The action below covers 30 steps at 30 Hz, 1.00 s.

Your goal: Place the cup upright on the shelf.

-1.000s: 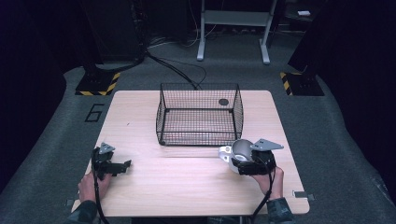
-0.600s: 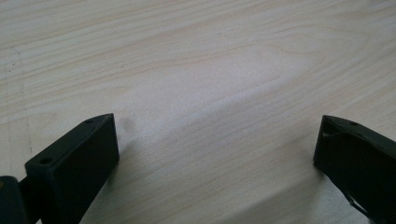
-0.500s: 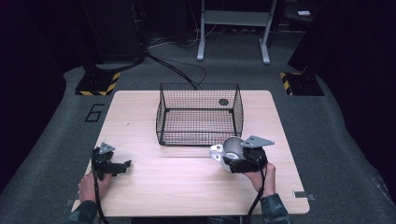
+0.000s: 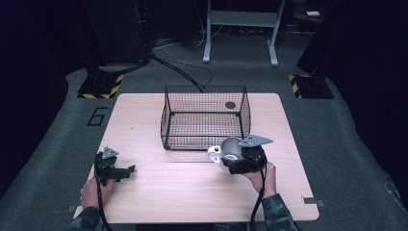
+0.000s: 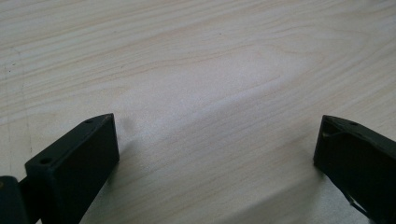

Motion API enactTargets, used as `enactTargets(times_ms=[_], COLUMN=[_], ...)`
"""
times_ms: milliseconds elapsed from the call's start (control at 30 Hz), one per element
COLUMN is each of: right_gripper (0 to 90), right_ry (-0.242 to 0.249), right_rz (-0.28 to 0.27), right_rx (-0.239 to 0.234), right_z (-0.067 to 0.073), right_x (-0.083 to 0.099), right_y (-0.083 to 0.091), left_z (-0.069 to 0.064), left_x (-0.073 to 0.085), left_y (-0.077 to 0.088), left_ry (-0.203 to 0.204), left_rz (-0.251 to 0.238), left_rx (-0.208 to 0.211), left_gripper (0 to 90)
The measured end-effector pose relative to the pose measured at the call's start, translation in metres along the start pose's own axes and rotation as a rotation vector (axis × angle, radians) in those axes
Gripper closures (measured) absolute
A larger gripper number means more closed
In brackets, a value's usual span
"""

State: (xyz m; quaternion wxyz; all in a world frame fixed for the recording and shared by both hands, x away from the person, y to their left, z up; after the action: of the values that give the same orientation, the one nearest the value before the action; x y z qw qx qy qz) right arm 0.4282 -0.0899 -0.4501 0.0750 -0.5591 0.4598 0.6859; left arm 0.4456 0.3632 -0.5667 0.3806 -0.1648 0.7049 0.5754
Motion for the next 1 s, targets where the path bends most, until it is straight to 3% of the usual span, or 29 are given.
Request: enactTargets(times_ms=[667,1000], right_gripper=[7.2,7.2], right_ry=[-0.006,-0.013], right_rz=[-0.029,-0.045], right_rx=[-0.018,-0.023], right_z=[0.001,-0.003], right_x=[-0.026,-0.05], right_y=[-0.001,0.002], left_z=[0.0,0.0], left_x=[0.0,0.0], left_y=[0.0,0.0], left_ry=[-0.001,-0.002], left_rz=[0.003,0.004], left_rx=[-0.001,0.0], left_gripper=[0.0,0.0])
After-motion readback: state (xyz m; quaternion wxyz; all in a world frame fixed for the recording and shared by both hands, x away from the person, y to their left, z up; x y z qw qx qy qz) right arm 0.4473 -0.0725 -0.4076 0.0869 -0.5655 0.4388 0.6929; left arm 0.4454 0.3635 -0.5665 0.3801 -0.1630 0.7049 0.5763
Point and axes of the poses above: each handheld gripper's, and its own axes: y roughly backward along the jaws, x roughly out of its underside, z roughly to its left, the point moved 5 cm from there along -y, roughly forward along the jaws, and after that the axes turned 4 degrees about y, right-handed, at the moved point
